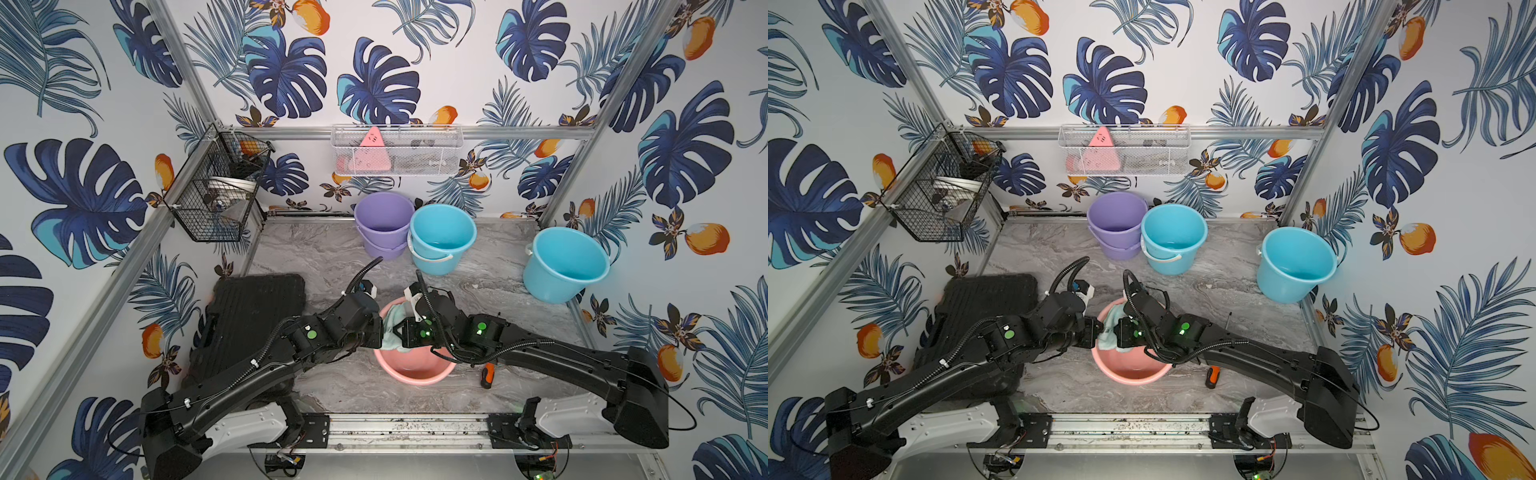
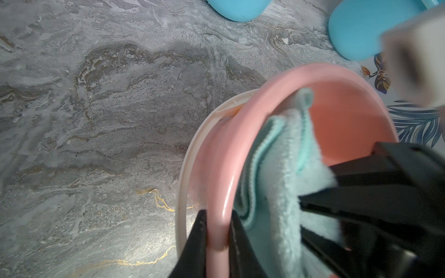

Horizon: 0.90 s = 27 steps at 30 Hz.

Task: Wipe the inside of the bucket with a cloth
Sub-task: Wipe the dirt from the bucket.

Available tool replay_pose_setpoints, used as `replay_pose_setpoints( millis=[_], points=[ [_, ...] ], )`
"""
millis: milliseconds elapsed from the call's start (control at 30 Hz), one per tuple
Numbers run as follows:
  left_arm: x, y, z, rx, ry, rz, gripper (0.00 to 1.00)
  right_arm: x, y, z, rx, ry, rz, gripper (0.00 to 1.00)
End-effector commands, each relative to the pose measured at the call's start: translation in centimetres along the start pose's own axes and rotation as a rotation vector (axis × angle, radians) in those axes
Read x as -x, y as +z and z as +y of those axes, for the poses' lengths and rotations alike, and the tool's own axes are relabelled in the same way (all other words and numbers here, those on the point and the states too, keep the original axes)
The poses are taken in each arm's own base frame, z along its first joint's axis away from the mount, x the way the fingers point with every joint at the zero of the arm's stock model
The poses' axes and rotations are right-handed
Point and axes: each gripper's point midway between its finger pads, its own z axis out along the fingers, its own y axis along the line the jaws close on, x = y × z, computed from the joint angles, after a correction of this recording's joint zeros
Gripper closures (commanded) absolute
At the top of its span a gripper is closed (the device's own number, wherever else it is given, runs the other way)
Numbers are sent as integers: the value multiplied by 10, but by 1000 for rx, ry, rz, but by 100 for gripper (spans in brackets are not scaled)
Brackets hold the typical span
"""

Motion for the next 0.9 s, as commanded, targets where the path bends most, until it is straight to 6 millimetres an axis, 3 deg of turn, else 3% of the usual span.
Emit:
replay_pose_setpoints(
  millis=[0,233,367,467,667,867],
  points=[
    [6,0,-9,-34,10,-14,100,19,-13,-6,-74,-261,-63,100],
    [5,1,-12,-41,17,-4,100,48,-33,17,-21,-763,-263,100],
    [5,0,-12,-43,22,-3,100,39,-36,27,25,-1120,-315,100],
    [4,0,-12,-44,23,-1,100,33,-30,22,-5,-1310,-342,100],
    [3,-1,-13,-55,20,1,100,23,-9,3,-84,-1490,-321,100],
    [2,-2,-12,-56,23,5,100,7,14,-18,-113,-1524,-259,100]
  ],
)
